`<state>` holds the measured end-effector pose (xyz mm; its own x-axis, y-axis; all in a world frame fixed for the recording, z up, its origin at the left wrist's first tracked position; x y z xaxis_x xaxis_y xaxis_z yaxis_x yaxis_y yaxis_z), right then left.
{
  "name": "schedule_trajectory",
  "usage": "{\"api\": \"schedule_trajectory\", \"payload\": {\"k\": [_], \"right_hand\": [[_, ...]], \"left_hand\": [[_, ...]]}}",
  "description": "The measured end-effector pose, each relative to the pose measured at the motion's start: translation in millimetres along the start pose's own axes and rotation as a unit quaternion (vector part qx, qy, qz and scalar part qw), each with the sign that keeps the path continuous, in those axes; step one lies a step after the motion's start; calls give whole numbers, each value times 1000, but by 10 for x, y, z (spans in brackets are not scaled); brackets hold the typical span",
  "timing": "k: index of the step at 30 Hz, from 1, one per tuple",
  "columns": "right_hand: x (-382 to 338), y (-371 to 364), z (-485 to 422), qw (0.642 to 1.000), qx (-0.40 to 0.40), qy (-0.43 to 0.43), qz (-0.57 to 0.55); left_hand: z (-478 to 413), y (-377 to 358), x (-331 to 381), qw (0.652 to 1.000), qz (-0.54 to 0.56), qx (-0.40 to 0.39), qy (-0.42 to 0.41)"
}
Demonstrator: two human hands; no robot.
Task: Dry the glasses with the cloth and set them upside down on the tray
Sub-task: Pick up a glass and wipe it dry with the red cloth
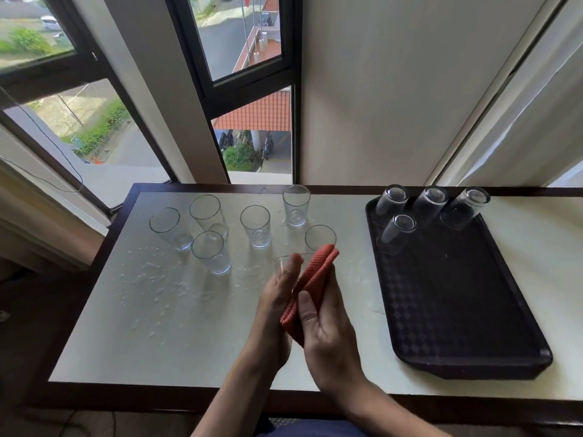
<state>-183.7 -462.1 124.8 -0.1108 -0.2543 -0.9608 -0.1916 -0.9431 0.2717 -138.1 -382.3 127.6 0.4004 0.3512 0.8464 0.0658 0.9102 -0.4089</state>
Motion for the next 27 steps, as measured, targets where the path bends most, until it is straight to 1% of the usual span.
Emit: {"api": "schedule_trajectory", "payload": {"k": [2,3,5,6,8,10,12,13,14,15,17,18,19,20,22,23,24,25,26,27], "right_hand": [[52,28,-106,999,-15,-10,-50],[61,65,-207,993,-22,-36,-108],[109,126,-412,967,-36,-112,-226],[113,144,-435,962,-34,-121,-244],[114,122,-315,974,-29,-81,-212],[87,67,-112,990,-36,-35,-133],[105,54,-20,998,-27,4,-64],[102,60,-46,998,-34,16,-60],[123,73,-112,996,-45,8,-80],[127,86,-190,990,-55,-10,-127],[150,82,-354,972,-54,-83,-213],[166,73,-407,968,-51,-100,-225],[178,60,-429,968,-45,-105,-222],[159,45,-403,976,-38,-101,-190],[111,0,-260,994,-23,-49,-95],[95,-20,-163,999,-12,-21,-40],[98,-32,-78,1000,-7,3,-9],[127,-39,-40,1000,-7,28,-1],[125,-32,-50,999,-14,38,-20],[126,-6,-113,997,-24,32,-69]], "left_hand": [[-33,8,6,999,-26,42,-7],[-44,2,-9,998,-38,59,-4],[-33,-27,-62,995,-46,83,9],[-24,-30,-107,996,-38,85,15],[12,-45,-158,996,-1,78,34],[39,-20,-167,995,36,80,46],[48,3,-157,996,37,76,39],[47,3,-155,996,36,71,33],[38,3,-163,997,32,71,28],[32,-6,-161,997,21,77,21],[20,-32,-150,996,-20,87,15],[10,-29,-161,995,-33,91,17],[4,-21,-167,995,-29,96,20],[2,0,-172,994,-9,106,26],[-4,48,-175,992,24,117,36],[-9,67,-185,993,34,105,35],[-8,74,-190,995,41,91,31],[0,69,-190,996,44,75,23],[10,55,-186,997,46,63,17],[7,44,-189,998,38,51,13]]}}
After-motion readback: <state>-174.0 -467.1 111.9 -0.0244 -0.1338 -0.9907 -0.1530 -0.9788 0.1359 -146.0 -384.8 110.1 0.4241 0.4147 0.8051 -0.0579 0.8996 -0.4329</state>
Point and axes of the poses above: each hand's wrist, its own z-axis away from the middle knuckle, its own y-axis out of the back of the hand, x = y × z, the point moved 2 cm from there along -z, towards the middle knuckle, and after that the axes turned 1 degree about -y, right-handed, at the moved point
